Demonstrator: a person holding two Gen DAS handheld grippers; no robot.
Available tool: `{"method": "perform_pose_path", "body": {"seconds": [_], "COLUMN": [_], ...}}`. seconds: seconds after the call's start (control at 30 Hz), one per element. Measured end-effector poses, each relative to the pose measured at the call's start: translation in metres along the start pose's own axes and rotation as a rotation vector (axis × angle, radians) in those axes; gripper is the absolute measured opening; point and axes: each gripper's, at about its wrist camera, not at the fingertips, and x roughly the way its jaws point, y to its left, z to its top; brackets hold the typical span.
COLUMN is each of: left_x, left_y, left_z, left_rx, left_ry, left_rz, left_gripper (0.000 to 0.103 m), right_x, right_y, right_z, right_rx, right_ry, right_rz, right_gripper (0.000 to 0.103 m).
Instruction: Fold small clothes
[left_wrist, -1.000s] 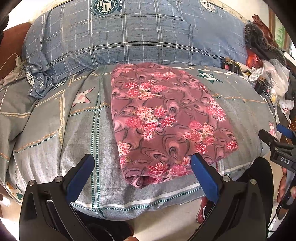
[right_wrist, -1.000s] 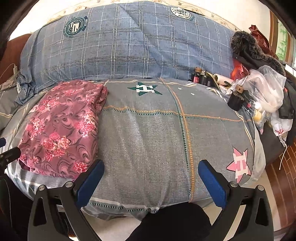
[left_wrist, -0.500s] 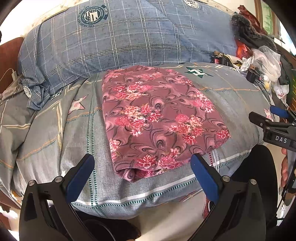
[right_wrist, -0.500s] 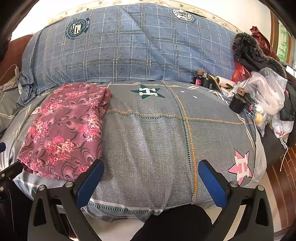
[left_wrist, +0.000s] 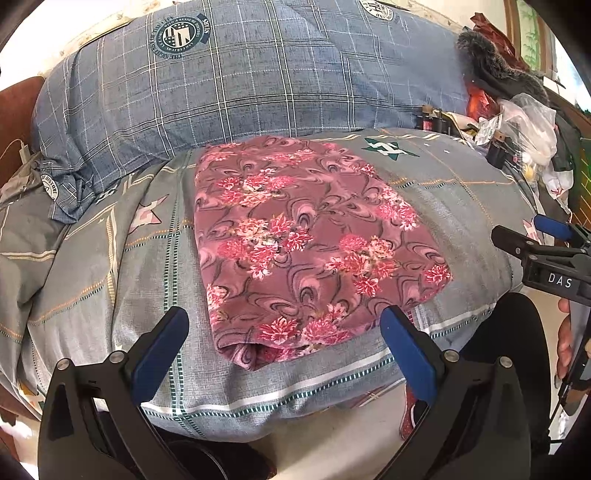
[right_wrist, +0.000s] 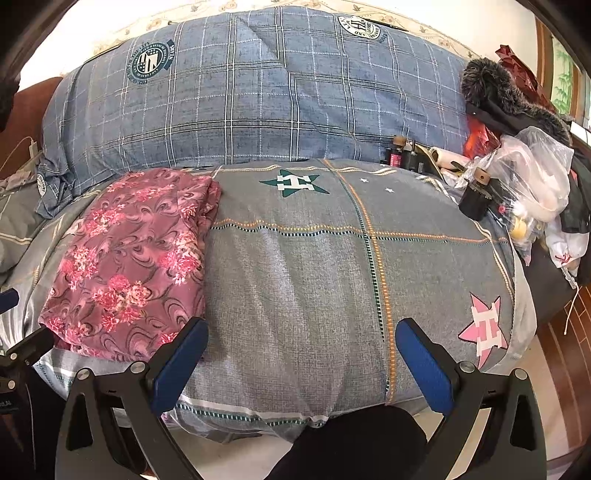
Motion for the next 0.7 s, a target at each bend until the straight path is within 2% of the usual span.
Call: {"method": "perform_pose_path", "body": {"seconds": [0.3,0.7], "left_x": [0.002,0.003], "left_y": [-0.001,0.008], "left_z": [0.000,-0.002], "left_rx": [-0.001,-0.014], "left_ry": [0.010,0.001], "left_rz": [0.005,0.032], "left_gripper": [0.103,0.103], "right_x": [0.002,-0.008], "right_y": [0.004,0.018], "right_z": [-0.003,0.003], "right_rx": [-0.003,-0.109], "right_ry": [0.023,-0.050], "right_rz": [0.065,0.002], "right_gripper": [0.103,0.103]}}
